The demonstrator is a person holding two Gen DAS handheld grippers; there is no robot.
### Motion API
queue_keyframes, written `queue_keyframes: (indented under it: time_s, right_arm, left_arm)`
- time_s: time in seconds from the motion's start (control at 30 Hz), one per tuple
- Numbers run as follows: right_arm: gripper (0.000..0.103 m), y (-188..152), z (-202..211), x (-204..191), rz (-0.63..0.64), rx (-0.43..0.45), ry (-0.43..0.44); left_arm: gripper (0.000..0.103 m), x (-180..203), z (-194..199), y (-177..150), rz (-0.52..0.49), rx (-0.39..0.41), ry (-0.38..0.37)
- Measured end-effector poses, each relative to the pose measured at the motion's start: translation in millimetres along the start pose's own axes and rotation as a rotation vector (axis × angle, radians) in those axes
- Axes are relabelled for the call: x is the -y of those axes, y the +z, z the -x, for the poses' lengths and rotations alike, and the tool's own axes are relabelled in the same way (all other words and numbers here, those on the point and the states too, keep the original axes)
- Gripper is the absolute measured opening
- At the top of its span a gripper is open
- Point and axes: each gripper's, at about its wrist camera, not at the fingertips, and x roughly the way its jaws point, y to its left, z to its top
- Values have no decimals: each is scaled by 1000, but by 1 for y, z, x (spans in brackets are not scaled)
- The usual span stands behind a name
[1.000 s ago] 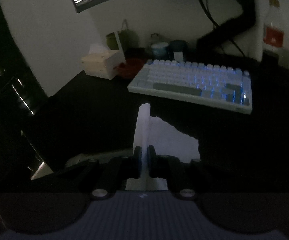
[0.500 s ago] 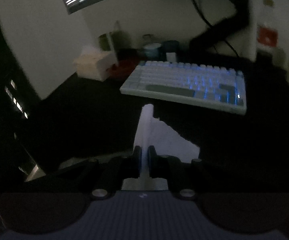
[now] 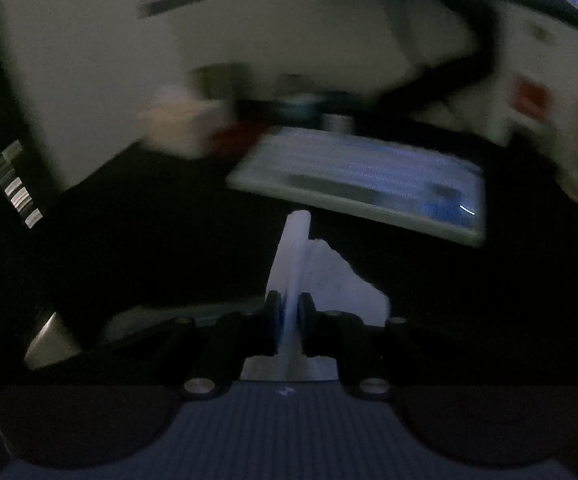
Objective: Clean container
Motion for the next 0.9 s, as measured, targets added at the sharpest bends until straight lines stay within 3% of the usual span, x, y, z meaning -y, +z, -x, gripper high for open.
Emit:
queue_keyframes:
  time_s: [0.1,0.17,0.23,0.4,0.5,0.6,0.73,0.8,0.9]
  right_arm:
    - [11,-7,2,-25,88,5,168]
    - [11,-14,7,-45,179,16,210]
    - [11,-14,4,-52,205,26,196]
    - [11,8,-20,-21,68,61,73]
    - [11,12,-30,-15,29,75,114]
    - [11,2,-20,-36,125,80,248]
    - [11,-2,-17,-41,190,102,197]
    - [11,1,-21,-26,132,111,95]
    - [11,3,-22,-11,36,110,72]
  left_arm:
    - [96,-1,0,-1,-5,18,40]
    - [96,-3,2,-2,-13,27,53]
    - [96,-6,3,-2,0,37,46]
    - [96,-8,7,-5,17,59,61]
    - [96,-6,8,-8,7,69,77]
    - [96,-7,9,-10,18,72,65]
    - [96,-3,9,-15,26,71,53]
    - [96,3,8,-19,20,69,54]
    - [96,12,7,-24,2,66,54]
